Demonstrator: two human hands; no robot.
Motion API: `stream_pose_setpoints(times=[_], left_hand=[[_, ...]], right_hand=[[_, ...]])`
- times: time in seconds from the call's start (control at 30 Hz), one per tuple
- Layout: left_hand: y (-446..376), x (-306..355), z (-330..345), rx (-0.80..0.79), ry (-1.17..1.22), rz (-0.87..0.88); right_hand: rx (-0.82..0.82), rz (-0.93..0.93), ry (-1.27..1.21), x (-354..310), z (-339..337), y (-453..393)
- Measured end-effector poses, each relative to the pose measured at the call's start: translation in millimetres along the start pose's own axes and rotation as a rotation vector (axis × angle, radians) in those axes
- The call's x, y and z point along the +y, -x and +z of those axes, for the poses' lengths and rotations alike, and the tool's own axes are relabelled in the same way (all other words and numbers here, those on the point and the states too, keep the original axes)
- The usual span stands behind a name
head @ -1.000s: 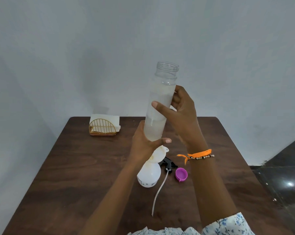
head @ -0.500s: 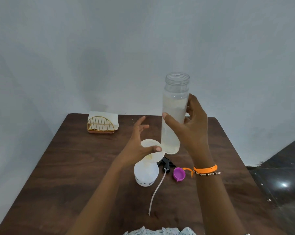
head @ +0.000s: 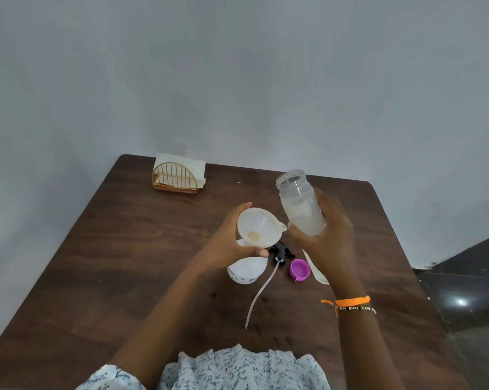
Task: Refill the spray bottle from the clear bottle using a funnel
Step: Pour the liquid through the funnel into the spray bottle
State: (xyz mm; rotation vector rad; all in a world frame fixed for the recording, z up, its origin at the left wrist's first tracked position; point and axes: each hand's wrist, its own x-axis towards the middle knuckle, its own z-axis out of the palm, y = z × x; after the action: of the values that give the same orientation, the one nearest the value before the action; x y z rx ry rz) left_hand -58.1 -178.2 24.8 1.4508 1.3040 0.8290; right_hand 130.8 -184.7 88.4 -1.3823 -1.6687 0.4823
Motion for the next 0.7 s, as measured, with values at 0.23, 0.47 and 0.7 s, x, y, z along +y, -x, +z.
stream_pose_setpoints(times=[0.23, 0.47, 0.7], left_hand=[[0, -2, 7, 0.053, 0.046, 0.014], [1, -2, 9, 0.051, 0.089, 0.007], [-1, -6, 8, 0.014, 0.174, 0.004]], right_hand=[[-0.064, 0.045, 0.026, 20, 13, 18], [-0.087, 0.043, 0.085, 25, 18, 23], [-0.054, 0.053, 0.156, 31, 22, 24]])
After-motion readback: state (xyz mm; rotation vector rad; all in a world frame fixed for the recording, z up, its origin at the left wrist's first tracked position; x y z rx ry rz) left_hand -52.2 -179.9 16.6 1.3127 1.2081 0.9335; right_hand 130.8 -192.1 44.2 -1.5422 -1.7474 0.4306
